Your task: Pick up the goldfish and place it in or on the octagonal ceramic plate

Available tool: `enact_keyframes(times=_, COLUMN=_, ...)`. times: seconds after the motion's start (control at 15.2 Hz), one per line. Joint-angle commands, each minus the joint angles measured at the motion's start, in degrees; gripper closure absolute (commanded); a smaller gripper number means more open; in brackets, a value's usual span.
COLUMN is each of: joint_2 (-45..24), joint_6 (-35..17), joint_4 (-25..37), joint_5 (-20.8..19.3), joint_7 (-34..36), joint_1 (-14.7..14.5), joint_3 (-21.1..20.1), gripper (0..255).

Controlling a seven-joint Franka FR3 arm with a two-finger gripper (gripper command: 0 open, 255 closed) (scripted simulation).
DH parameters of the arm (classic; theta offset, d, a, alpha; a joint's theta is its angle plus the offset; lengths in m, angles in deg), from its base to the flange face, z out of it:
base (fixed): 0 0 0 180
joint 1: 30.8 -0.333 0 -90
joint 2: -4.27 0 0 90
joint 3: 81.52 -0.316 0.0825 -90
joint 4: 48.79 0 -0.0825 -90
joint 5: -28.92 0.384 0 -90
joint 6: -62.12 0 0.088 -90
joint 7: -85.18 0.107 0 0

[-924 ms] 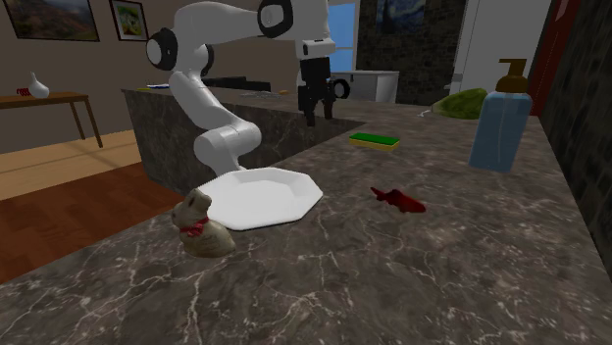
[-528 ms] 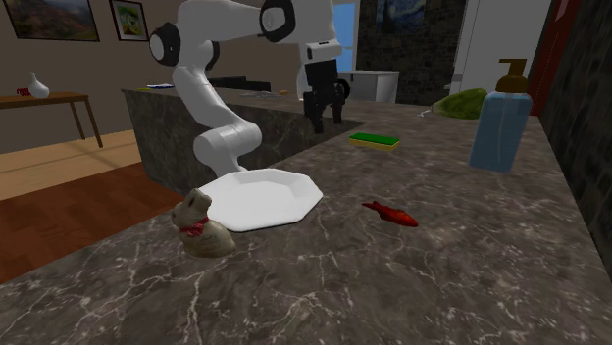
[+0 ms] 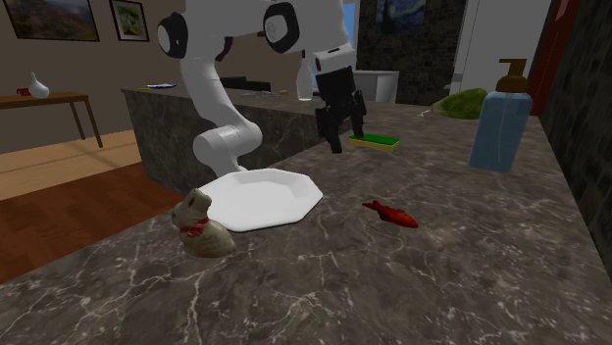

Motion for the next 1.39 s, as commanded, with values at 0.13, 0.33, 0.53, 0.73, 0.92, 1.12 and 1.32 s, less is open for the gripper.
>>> enact_keyframes(times=0.13, joint_2=-6.8, joint_6=-3.6, joint_4=4.6, joint_5=3.0, joint_7=-2.6, joint_1=0.2, joint_3=3.5, gripper=0)
enact_keyframes(times=0.33, joint_2=-12.2, joint_6=-5.6, joint_4=8.6, joint_5=6.1, joint_7=-5.2, joint_1=0.2, joint_3=6.3, gripper=0)
enact_keyframes(times=0.53, joint_2=-17.7, joint_6=-6.9, joint_4=13.1, joint_5=9.9, joint_7=-8.0, joint_1=0.4, joint_3=8.9, gripper=0)
enact_keyframes(times=0.73, joint_2=-23.6, joint_6=-7.5, joint_4=18.2, joint_5=14.6, joint_7=-11.0, joint_1=0.9, joint_3=11.3, gripper=0)
enact_keyframes(times=0.92, joint_2=-25.9, joint_6=-8.1, joint_4=19.7, joint_5=16.5, joint_7=-12.2, joint_1=1.2, joint_3=11.8, gripper=0)
enact_keyframes(times=1.12, joint_2=-27.0, joint_6=-10.0, joint_4=18.9, joint_5=17.3, joint_7=-12.7, joint_1=0.9, joint_3=11.6, gripper=0)
enact_keyframes(times=1.32, joint_2=-28.4, joint_6=-12.1, joint_4=18.0, joint_5=18.3, joint_7=-13.3, joint_1=0.6, joint_3=11.3, gripper=0)
